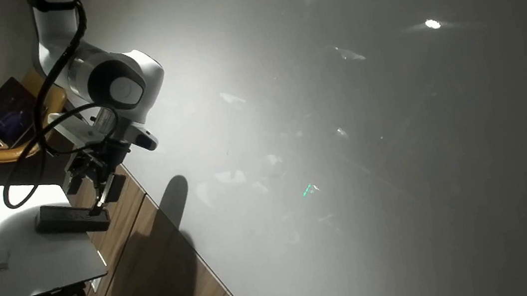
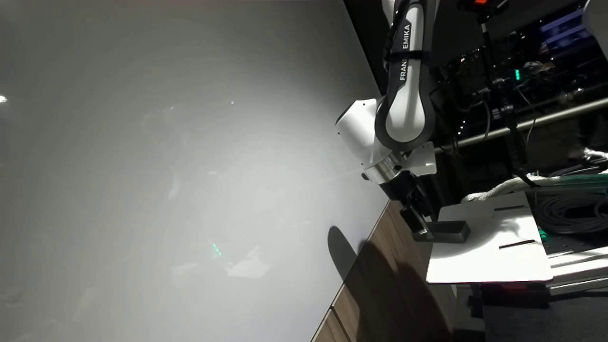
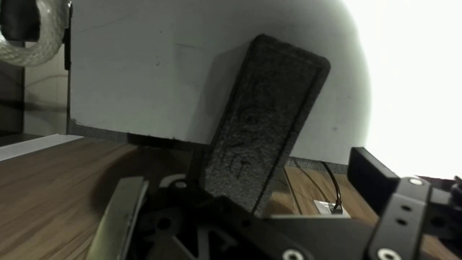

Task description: Use the eraser to wipe off the markings on the whiteboard

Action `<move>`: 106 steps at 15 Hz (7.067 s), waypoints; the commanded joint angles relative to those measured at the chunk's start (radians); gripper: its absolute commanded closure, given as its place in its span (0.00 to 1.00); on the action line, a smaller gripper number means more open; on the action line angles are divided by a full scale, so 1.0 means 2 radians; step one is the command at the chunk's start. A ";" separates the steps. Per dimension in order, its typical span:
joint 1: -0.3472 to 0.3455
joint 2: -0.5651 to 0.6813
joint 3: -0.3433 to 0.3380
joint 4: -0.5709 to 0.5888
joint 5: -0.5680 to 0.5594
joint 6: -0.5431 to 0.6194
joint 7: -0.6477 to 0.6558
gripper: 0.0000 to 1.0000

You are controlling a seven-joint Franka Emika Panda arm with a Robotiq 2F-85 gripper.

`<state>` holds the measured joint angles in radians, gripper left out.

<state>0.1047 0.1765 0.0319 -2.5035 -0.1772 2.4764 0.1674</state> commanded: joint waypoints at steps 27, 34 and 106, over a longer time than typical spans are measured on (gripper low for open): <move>-0.002 -0.016 -0.036 -0.056 -0.086 0.052 0.103 0.00; -0.002 -0.021 -0.036 -0.061 -0.080 0.049 0.099 0.00; -0.013 -0.190 0.004 -0.088 0.056 0.014 -0.005 0.00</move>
<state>0.1016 -0.2035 0.0151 -2.6792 -0.0745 2.5058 0.1636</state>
